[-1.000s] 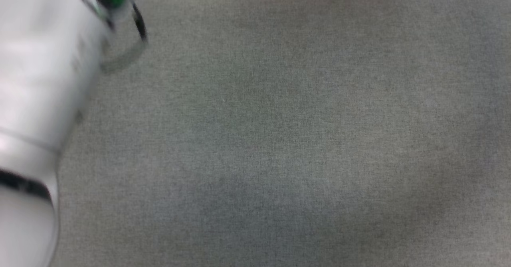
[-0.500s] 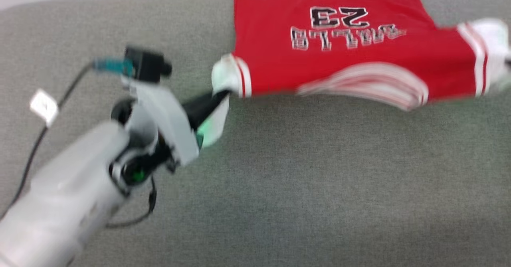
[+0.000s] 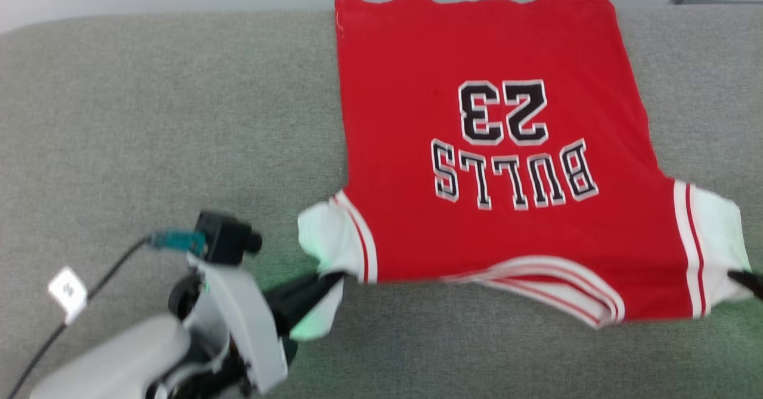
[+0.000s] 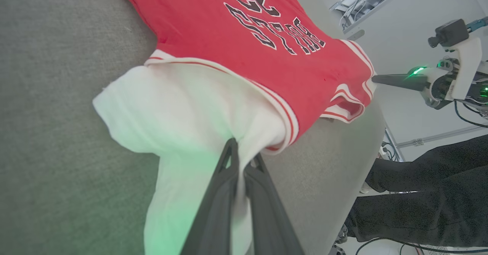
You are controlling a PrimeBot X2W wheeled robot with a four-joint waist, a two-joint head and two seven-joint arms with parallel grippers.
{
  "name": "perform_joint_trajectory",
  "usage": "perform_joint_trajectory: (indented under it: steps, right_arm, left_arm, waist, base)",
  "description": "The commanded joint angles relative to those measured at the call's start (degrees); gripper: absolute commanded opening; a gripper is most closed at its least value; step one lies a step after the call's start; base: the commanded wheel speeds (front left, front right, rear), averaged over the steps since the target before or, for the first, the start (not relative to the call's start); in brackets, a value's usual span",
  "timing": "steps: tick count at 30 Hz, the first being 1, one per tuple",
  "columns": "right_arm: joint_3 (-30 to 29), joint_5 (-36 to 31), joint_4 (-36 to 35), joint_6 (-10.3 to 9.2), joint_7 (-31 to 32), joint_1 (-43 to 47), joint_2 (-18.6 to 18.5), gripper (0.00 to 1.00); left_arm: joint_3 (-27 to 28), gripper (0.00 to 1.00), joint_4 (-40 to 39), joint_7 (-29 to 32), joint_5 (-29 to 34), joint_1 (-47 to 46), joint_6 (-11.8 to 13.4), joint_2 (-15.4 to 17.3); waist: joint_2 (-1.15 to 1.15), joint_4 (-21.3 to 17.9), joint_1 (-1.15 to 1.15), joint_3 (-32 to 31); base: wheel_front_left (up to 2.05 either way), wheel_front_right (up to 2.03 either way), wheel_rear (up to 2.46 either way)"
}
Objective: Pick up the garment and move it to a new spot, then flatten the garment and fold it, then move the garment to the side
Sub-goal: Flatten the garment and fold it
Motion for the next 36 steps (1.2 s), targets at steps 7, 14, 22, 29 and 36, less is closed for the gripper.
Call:
perform_joint_trajectory:
  steps: [7, 14, 22, 29, 36]
  right_arm:
    - [0.77, 2.84, -6.68, -0.06, -1.29, 8.51, -5.79, 0.00]
    - [1.85, 4.30, -11.25, -0.06, -2.20, 13.54, -9.36, 0.00]
    - [3.19, 1.17, -8.05, -0.06, 1.27, 12.10, -5.31, 0.00]
    - [5.10, -4.79, -0.09, -0.07, 5.50, 9.29, 2.67, 0.00]
    - [4.89, -9.27, 3.76, -0.22, 4.26, 7.38, 9.24, 0.79]
  left_arm:
    - [-1.39, 0.00, -9.14, -2.20, -0.58, 7.67, 3.83, 5.83]
    - [-1.87, 0.00, -13.80, -3.66, -2.48, 11.87, 5.49, 8.42]
    - [-3.70, 0.00, -9.59, -2.98, -2.41, 12.57, 4.42, 4.82]
    - [-4.84, 0.00, -1.96, -2.54, -0.94, 10.93, 3.26, 0.22]
    - [-4.86, 0.00, 1.84, -3.08, -0.56, 10.39, 3.17, -1.95]
  waist:
    - [0.00, -0.64, 0.00, -0.24]
    - [0.00, -0.65, 0.00, 0.24]
    - [0.00, -0.38, 0.00, 0.82]
    - [0.00, 0.12, 0.00, 1.20]
    - [0.00, -0.49, 0.00, 1.43]
  base:
    - [0.00, 0.00, 0.00]
    - [0.00, 0.00, 0.00]
    - [0.00, 0.00, 0.00]
    - [0.00, 0.00, 0.00]
    - [0.00, 0.00, 0.00]
